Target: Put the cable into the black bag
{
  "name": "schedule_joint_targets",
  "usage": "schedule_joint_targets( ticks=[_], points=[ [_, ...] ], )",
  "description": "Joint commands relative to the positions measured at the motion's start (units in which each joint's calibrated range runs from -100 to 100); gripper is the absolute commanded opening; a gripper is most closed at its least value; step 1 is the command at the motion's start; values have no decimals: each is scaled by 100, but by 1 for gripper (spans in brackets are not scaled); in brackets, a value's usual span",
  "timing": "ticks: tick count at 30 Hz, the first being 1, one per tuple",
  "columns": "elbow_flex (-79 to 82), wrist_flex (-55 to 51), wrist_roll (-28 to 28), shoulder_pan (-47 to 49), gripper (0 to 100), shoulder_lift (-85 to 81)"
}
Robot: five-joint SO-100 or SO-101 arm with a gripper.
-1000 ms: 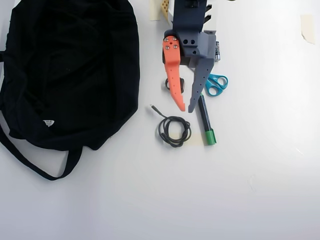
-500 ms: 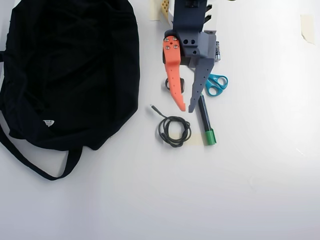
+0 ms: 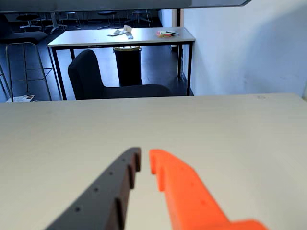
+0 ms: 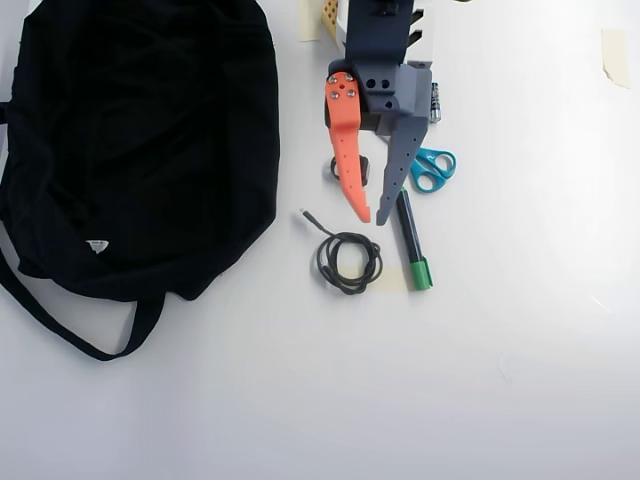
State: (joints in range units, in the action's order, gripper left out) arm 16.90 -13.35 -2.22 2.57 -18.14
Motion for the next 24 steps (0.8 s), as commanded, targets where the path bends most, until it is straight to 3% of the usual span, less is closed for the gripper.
schedule_joint_targets(
  ticks=[1, 24],
  points=[
    [-64, 43, 33, -48, 2, -227],
    [170, 43, 28, 117, 2, -236]
  ],
)
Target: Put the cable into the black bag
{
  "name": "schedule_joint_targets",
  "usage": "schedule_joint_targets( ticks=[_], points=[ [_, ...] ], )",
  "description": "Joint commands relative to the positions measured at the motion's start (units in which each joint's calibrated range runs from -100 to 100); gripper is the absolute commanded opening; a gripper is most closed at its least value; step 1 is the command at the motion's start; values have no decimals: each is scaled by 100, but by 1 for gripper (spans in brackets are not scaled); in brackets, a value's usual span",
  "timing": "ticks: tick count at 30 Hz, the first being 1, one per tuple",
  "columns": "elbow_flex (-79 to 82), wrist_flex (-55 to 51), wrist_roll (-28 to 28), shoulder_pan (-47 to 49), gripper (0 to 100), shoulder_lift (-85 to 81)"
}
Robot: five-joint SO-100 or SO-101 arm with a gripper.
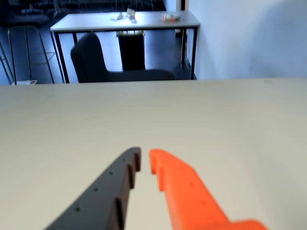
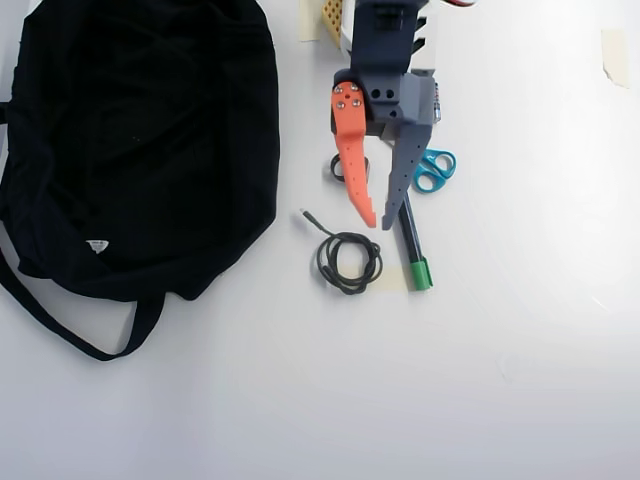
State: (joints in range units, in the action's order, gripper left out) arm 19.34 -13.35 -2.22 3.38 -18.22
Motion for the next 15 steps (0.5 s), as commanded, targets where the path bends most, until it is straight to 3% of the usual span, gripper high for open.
schedule_joint_targets(
  ticks=[1, 15],
  points=[
    [-92, 43, 28, 36, 2, -227],
    [-155, 61, 33, 133, 3, -227]
  ],
)
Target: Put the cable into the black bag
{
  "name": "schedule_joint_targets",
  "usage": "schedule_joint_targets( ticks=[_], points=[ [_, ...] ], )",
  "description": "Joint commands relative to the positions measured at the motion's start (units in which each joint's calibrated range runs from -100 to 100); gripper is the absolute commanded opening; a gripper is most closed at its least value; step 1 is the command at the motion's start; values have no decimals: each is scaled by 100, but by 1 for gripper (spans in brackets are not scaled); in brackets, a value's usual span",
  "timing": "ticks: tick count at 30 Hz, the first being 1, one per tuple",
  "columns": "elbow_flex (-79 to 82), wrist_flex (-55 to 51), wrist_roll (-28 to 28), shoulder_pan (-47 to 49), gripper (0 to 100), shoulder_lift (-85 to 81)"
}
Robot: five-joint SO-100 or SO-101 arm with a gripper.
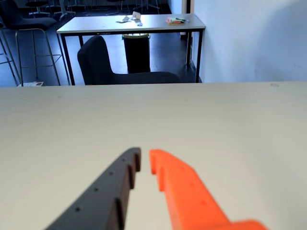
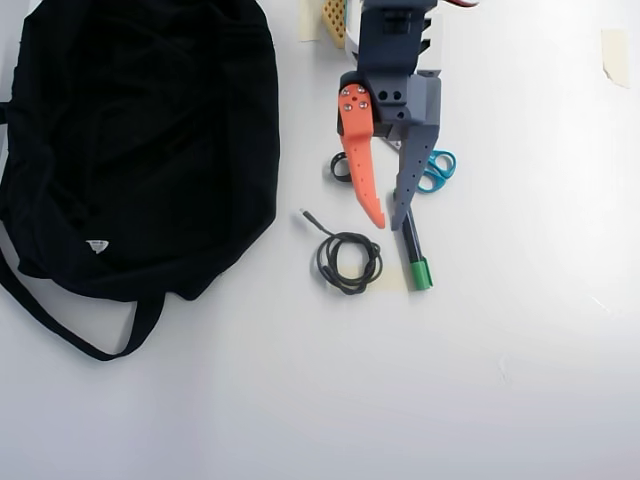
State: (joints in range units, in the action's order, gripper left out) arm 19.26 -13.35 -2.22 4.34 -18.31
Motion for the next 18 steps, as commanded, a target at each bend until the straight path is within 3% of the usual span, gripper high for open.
schedule_joint_targets(
  ticks=[1, 11, 18],
  points=[
    [-147, 52, 33, 38, 2, -227],
    [-57, 35, 33, 38, 2, -219],
    [-147, -689, 28, -30, 2, -227]
  ],
)
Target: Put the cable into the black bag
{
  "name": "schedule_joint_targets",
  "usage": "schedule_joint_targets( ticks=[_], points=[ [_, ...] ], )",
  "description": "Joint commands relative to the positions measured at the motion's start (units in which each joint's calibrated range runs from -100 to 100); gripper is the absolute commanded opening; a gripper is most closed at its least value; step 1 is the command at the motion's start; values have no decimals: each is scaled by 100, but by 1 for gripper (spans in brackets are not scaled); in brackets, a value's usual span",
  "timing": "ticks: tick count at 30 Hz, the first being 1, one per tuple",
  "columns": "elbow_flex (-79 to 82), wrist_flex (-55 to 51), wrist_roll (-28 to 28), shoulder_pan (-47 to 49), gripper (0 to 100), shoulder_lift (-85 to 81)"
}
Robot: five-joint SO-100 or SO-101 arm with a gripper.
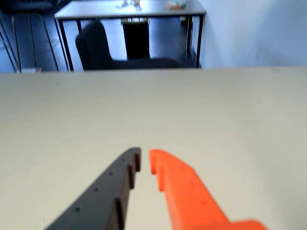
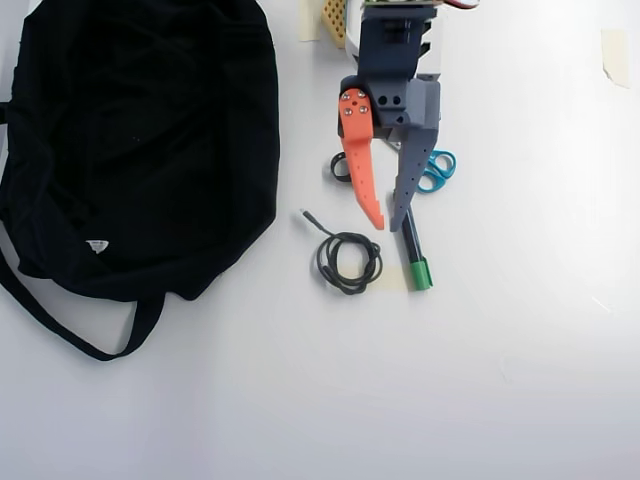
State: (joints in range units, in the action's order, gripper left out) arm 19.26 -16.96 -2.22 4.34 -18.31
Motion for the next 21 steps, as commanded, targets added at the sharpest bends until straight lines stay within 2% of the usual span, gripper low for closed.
schedule_joint_targets(
  ticks=[1, 5, 17, 21],
  points=[
    [-147, -431, 33, -37, 2, -227],
    [-147, -828, 33, -164, 2, -227],
    [-920, -3308, 44, -112, 3, -169],
    [-947, -3653, 180, 8, 3, -153]
  ],
)
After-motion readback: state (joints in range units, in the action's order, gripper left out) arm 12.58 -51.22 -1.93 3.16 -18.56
